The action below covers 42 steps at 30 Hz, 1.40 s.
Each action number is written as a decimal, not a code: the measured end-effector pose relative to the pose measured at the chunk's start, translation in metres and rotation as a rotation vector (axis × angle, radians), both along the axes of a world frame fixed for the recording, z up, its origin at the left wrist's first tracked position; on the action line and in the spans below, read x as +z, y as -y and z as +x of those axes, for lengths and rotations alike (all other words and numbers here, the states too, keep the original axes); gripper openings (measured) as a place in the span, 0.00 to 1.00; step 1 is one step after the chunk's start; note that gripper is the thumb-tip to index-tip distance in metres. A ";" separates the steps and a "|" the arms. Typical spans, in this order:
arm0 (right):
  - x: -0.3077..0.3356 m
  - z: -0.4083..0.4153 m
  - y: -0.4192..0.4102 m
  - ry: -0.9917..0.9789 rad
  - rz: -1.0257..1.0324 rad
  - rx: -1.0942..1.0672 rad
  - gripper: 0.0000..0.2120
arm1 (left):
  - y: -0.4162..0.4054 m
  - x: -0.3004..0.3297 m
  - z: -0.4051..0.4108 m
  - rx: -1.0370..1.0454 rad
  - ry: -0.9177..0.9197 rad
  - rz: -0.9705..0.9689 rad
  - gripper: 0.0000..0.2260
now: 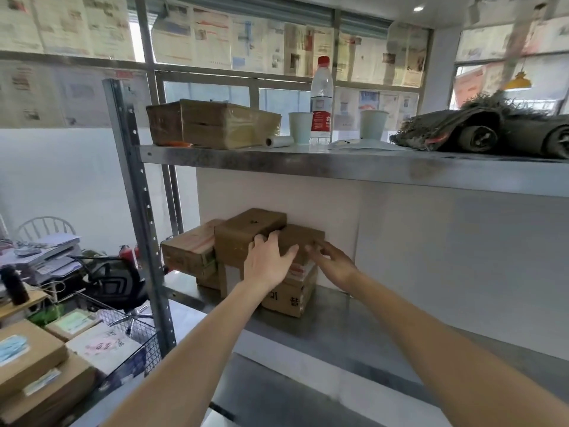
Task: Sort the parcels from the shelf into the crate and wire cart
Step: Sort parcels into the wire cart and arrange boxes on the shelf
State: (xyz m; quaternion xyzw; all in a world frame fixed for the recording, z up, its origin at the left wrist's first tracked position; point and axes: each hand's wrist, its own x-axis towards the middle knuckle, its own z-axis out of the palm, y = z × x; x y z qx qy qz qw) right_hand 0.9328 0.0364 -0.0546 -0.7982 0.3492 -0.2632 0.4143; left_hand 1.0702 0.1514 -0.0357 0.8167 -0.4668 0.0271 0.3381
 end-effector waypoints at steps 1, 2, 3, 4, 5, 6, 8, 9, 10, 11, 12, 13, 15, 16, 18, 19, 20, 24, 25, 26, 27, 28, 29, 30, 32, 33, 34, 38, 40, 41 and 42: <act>0.000 0.003 0.002 0.019 0.026 -0.003 0.33 | 0.001 0.002 -0.001 0.014 -0.008 0.006 0.30; -0.001 0.004 0.003 0.028 0.043 -0.010 0.33 | 0.002 0.004 -0.003 0.020 -0.017 0.014 0.30; -0.001 0.005 0.002 0.032 0.053 -0.017 0.34 | 0.003 0.005 -0.004 0.018 -0.028 0.020 0.31; -0.002 0.006 0.003 0.035 0.068 -0.019 0.34 | 0.004 0.006 -0.005 0.011 -0.045 0.023 0.31; -0.002 0.006 0.003 0.046 0.095 -0.017 0.34 | 0.004 0.006 -0.006 0.005 -0.068 0.021 0.31; -0.003 0.007 0.004 0.061 0.127 -0.010 0.34 | 0.005 0.006 -0.006 0.004 -0.090 0.014 0.31; -0.004 0.006 0.004 0.112 0.188 0.005 0.33 | 0.004 0.005 -0.006 0.023 -0.120 -0.011 0.29; -0.003 0.005 0.004 0.134 0.212 0.010 0.32 | 0.004 0.004 -0.006 0.033 -0.136 -0.019 0.29; -0.002 0.003 0.003 0.148 0.227 0.016 0.31 | 0.003 0.002 -0.006 0.034 -0.156 -0.022 0.29; -0.001 0.001 0.002 0.159 0.232 0.025 0.31 | 0.003 0.000 -0.006 0.024 -0.180 -0.023 0.28; 0.000 -0.001 0.001 0.161 0.230 0.033 0.31 | 0.001 0.000 -0.008 0.012 -0.203 -0.027 0.28; 0.002 -0.004 -0.001 0.166 0.218 0.044 0.32 | -0.001 -0.001 -0.010 0.006 -0.225 -0.039 0.28; 0.005 -0.011 -0.006 0.182 0.191 0.061 0.33 | -0.005 0.000 -0.018 0.009 -0.280 -0.076 0.29; 0.006 -0.015 -0.008 0.195 0.170 0.061 0.34 | -0.008 0.000 -0.022 0.010 -0.306 -0.096 0.30; 0.006 -0.025 -0.012 0.223 0.092 0.064 0.34 | -0.013 0.000 -0.033 0.013 -0.348 -0.148 0.29; 0.006 -0.031 -0.015 0.238 0.048 0.072 0.34 | -0.016 0.000 -0.039 0.010 -0.370 -0.177 0.28; 0.006 -0.037 -0.018 0.251 0.014 0.077 0.33 | -0.020 0.000 -0.045 0.005 -0.391 -0.206 0.28; 0.013 -0.064 -0.032 0.333 0.000 0.115 0.29 | -0.039 -0.001 -0.072 -0.038 -0.552 -0.357 0.28; 0.014 -0.070 -0.035 0.355 0.017 0.121 0.28 | -0.046 0.001 -0.080 -0.053 -0.620 -0.402 0.25; 0.014 -0.076 -0.038 0.375 0.034 0.132 0.28 | -0.055 0.003 -0.091 -0.069 -0.698 -0.448 0.20; 0.014 -0.081 -0.042 0.398 0.062 0.154 0.28 | -0.065 0.005 -0.101 -0.080 -0.774 -0.493 0.16; 0.014 -0.086 -0.047 0.415 0.103 0.175 0.28 | -0.077 0.007 -0.112 -0.085 -0.837 -0.531 0.14; 0.013 -0.089 -0.054 0.426 0.146 0.196 0.27 | -0.087 0.008 -0.120 -0.081 -0.880 -0.564 0.13; 0.013 -0.092 -0.061 0.423 0.183 0.215 0.27 | -0.100 0.008 -0.128 -0.075 -0.889 -0.584 0.14; 0.011 -0.096 -0.081 0.409 0.199 0.268 0.27 | -0.125 0.001 -0.138 -0.041 -0.836 -0.605 0.17; 0.010 -0.096 -0.092 0.411 0.173 0.301 0.26 | -0.140 -0.002 -0.142 -0.022 -0.822 -0.629 0.20; 0.009 -0.095 -0.105 0.409 0.135 0.344 0.25 | -0.155 -0.006 -0.144 -0.001 -0.832 -0.661 0.24; 0.002 -0.081 -0.175 0.330 0.047 0.520 0.21 | -0.228 -0.015 -0.142 0.132 -0.830 -0.712 0.24; 0.002 -0.071 -0.214 0.285 0.047 0.604 0.22 | -0.264 -0.017 -0.139 0.199 -0.818 -0.754 0.25; 0.004 -0.066 -0.233 0.260 0.071 0.634 0.24 | -0.282 -0.018 -0.136 0.234 -0.807 -0.784 0.24; 0.009 -0.063 -0.255 0.250 0.108 0.674 0.25 | -0.299 -0.018 -0.135 0.273 -0.794 -0.821 0.22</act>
